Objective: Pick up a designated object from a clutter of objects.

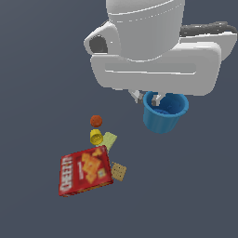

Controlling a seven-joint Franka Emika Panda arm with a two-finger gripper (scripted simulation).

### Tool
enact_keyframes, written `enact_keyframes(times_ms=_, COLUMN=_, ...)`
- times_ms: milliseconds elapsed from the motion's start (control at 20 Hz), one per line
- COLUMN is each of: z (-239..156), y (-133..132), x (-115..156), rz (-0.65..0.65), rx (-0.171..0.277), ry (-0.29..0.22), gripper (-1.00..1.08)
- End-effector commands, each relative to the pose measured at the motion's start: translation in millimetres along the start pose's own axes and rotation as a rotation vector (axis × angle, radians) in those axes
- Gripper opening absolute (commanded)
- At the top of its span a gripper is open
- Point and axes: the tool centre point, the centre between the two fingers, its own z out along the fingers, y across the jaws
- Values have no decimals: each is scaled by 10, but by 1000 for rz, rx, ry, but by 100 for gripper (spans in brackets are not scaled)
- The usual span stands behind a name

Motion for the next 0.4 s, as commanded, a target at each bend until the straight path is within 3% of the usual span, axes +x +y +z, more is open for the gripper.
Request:
enact_keyframes(times_ms=0, z=-68, y=-73, x=-12, rz=1, rx=1, ry=2, gripper=-100)
enact_keyframes(times_ms=350, z=-113, y=-139, x=-17, rz=1, rx=1, ry=2, gripper=-100)
